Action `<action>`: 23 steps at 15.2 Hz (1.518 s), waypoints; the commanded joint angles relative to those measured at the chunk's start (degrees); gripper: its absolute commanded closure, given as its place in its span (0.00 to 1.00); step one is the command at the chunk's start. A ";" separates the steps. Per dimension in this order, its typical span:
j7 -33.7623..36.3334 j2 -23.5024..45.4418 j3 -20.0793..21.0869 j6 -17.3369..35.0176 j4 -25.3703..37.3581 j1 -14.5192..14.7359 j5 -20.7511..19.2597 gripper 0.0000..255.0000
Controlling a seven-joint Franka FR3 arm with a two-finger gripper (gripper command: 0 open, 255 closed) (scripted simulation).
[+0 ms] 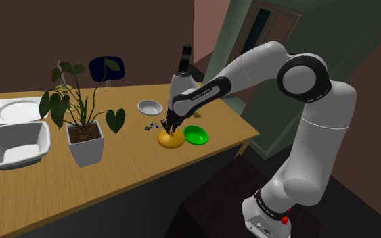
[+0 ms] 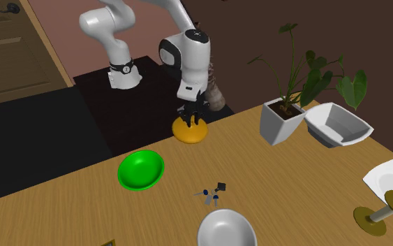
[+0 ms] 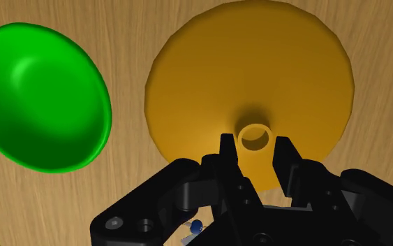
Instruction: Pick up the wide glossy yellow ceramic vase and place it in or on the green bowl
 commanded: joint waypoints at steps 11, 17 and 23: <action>-13.13 -5.29 -3.34 -2.98 -1.55 -8.35 1.80 1.00; -21.83 -5.66 -5.87 -4.70 0.27 -13.67 2.92 1.00; -27.67 -4.46 -7.52 -5.65 2.71 -17.27 3.84 1.00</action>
